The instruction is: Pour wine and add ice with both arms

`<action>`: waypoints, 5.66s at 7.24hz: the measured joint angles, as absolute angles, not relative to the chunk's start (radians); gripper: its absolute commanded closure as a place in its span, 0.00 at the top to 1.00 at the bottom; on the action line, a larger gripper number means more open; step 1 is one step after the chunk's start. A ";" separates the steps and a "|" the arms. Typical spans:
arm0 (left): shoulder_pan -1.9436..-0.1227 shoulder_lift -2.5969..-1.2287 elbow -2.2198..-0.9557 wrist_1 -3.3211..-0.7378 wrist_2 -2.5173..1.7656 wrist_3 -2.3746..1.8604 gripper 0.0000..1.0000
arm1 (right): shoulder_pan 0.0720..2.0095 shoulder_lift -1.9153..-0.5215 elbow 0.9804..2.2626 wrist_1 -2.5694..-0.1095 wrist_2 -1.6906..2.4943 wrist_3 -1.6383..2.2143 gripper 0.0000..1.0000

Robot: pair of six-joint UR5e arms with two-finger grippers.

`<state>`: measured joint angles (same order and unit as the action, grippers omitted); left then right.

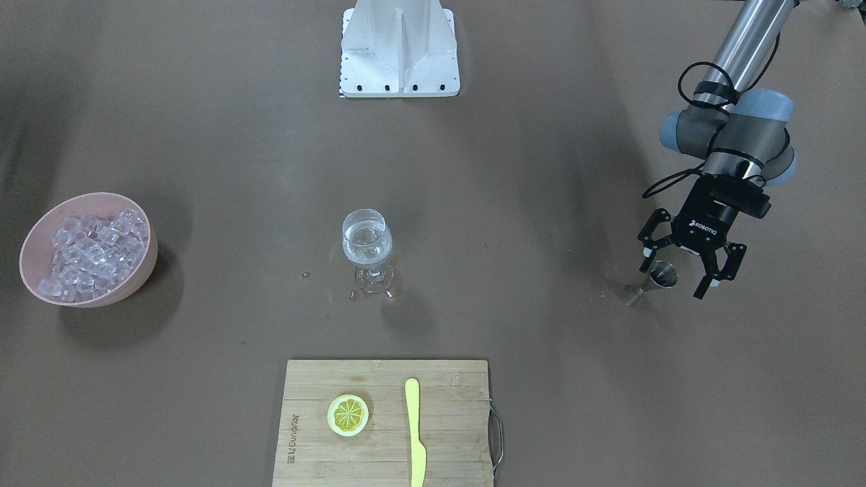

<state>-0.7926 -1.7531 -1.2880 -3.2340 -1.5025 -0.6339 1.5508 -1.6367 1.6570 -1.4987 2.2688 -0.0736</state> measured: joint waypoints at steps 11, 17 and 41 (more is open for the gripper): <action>-1.479 -1.687 -1.741 -2.089 -2.355 -0.090 0.98 | 1.551 -1.637 1.656 -1.499 2.269 -0.074 1.00; -1.562 -1.565 -1.684 -1.523 -2.284 0.212 0.98 | 1.551 -1.637 1.657 -1.499 2.269 -0.074 1.00; -1.562 -1.443 -1.709 -1.675 -2.344 0.150 0.98 | 0.929 -1.461 1.764 -1.298 1.979 0.659 0.48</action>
<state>-1.5616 -1.4435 -1.7093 -1.6746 -2.3439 0.1503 0.9289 -1.4609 1.7640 -1.2977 1.9794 0.6592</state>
